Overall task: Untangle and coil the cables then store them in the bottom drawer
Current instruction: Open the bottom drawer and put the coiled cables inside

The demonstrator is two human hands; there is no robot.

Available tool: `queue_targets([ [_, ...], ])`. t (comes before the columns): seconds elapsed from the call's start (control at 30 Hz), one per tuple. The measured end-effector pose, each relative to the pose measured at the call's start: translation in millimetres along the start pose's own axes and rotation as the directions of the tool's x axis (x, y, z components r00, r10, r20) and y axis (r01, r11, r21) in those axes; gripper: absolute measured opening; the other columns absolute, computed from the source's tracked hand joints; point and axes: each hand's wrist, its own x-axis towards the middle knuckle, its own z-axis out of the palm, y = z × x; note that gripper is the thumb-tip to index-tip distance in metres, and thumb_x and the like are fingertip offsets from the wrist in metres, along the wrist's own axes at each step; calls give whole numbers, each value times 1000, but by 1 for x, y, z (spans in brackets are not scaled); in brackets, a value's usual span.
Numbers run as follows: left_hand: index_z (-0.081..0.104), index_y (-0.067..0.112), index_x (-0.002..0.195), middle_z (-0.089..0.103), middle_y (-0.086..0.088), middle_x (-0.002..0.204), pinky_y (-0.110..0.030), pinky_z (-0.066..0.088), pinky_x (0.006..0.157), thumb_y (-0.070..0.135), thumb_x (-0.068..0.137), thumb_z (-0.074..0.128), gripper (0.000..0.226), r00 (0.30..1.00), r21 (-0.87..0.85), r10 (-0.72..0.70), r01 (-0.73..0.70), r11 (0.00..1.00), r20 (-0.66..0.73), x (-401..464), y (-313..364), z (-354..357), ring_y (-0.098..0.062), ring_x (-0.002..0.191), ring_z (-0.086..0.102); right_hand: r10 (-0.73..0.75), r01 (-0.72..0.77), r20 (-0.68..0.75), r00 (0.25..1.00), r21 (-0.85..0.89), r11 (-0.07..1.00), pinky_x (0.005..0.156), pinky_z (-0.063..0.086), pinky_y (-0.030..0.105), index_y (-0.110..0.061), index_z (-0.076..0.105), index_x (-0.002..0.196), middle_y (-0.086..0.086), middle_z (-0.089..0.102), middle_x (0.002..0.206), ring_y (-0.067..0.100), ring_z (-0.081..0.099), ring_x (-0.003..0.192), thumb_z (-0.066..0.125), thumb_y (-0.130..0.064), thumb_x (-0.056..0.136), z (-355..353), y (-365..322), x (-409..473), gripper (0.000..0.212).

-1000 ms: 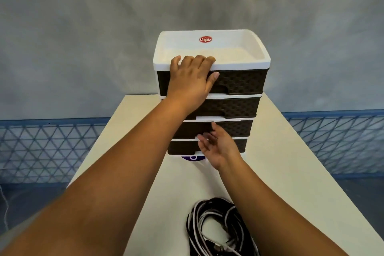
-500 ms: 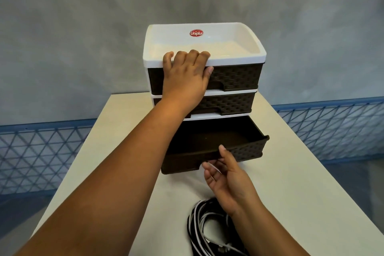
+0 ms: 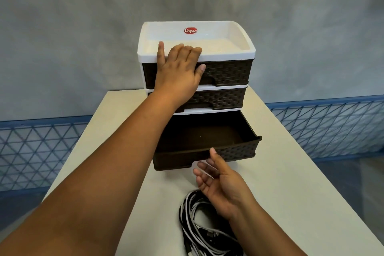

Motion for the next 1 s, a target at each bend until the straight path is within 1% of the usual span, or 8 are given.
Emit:
queue_targets([
  [0.13,6,24,156,1,-3,164,-56,-10,115,55,101,19,65,998,-1,-21,21,1000,-59,-26,5,-17,-24,150,-4,6,5,79,997,-133,991,61,52,29,-7,62,101,13,66,91,22,66,70,65,-25,89,-23,-11,-13,21],
  [0.23,35,19,148,29,-6,157,-54,8,118,46,101,34,55,966,-237,-72,11,971,-248,-82,26,-36,-25,147,19,-162,183,88,983,-349,919,62,46,28,-5,62,101,10,65,86,19,61,67,57,-20,96,-48,-29,-26,16],
  [0.33,56,13,128,53,-9,132,-44,32,103,35,98,45,38,940,-385,-143,13,923,-310,-157,47,-34,-25,125,44,-302,233,32,953,-716,659,69,50,33,-10,64,98,7,69,94,20,64,75,58,-28,96,-81,-43,-33,19],
  [0.47,55,15,118,53,-5,117,-35,36,88,39,97,42,34,929,-423,-370,344,838,23,-234,61,-1,-23,109,49,-334,138,57,941,-964,226,82,52,37,-21,64,98,-3,66,100,15,63,89,57,-46,93,-119,-37,-29,27],
  [0.6,48,14,129,48,-9,128,-42,43,93,49,97,39,48,689,-315,-568,718,621,450,-267,74,18,-29,117,50,-270,136,145,952,-989,-50,78,44,30,-11,59,119,8,63,113,23,61,103,48,-61,91,-127,-18,-19,58],
  [0.67,46,10,133,46,-14,132,-44,40,95,58,95,35,62,567,-187,-598,795,577,566,-273,81,21,-32,122,46,-276,158,195,941,-976,-150,74,43,33,-11,58,104,11,61,103,30,60,98,44,-68,89,-125,-8,-12,61],
  [0.83,45,7,133,47,-18,135,-42,42,98,76,84,38,85,341,-3,-602,872,490,722,-271,101,29,-36,123,47,-259,130,211,943,-946,-296,88,44,38,-8,54,119,14,53,119,33,51,115,41,-77,84,-107,10,-8,78],
  [1.0,55,5,117,62,-16,119,-37,53,84,53,75,64,64,269,5,-575,903,430,773,-254,102,36,-33,103,62,-201,120,177,963,-957,-265,93,44,36,-8,48,129,15,50,129,33,51,120,62,-65,80,-96,14,-1,76],
])
